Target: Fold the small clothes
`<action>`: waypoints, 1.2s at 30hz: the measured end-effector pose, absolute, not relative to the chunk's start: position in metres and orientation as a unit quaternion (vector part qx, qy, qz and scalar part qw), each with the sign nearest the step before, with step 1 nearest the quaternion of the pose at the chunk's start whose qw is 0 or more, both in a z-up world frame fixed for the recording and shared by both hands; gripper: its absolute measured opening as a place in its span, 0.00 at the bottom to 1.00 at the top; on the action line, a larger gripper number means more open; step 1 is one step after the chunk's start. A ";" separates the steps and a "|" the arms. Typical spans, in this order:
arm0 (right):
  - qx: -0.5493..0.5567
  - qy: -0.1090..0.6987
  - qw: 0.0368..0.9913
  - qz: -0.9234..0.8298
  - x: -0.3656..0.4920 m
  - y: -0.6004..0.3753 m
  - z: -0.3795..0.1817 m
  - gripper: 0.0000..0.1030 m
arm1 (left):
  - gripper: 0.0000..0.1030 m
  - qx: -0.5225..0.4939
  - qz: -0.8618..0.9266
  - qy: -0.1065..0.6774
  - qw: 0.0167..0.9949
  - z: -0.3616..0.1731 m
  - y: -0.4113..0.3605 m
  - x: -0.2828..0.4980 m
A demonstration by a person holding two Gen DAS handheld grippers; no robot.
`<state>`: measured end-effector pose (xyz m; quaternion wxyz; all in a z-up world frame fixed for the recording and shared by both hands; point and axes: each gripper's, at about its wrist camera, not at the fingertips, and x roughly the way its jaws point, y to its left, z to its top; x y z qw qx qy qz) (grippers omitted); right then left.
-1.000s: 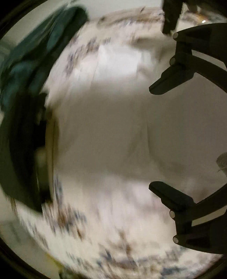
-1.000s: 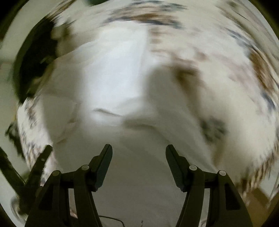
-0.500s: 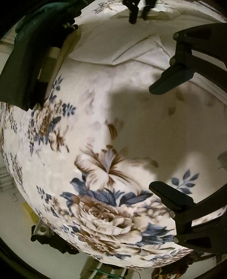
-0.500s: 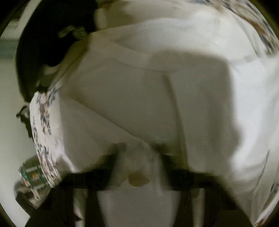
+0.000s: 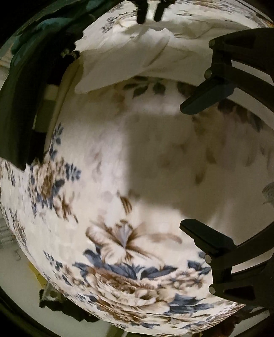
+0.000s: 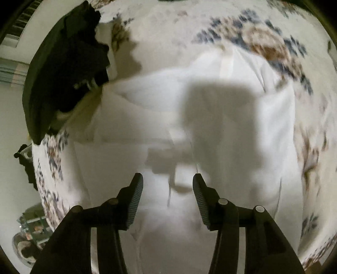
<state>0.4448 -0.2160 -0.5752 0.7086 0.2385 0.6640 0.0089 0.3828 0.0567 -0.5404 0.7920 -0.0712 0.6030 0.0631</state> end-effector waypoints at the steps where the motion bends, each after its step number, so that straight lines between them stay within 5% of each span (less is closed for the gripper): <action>1: 0.250 0.665 0.703 0.013 0.435 -0.220 -0.577 0.50 | 0.99 -0.066 0.057 0.603 0.793 -0.540 0.052 0.384; 20: 0.220 0.738 0.638 -0.015 0.245 -0.438 -0.506 0.56 | 0.99 -0.047 0.025 0.594 0.803 -0.484 -0.048 0.304; 36: 0.138 0.749 0.643 0.087 0.307 -0.611 -0.552 0.56 | 0.96 -0.134 0.010 0.704 0.698 -0.532 -0.335 0.095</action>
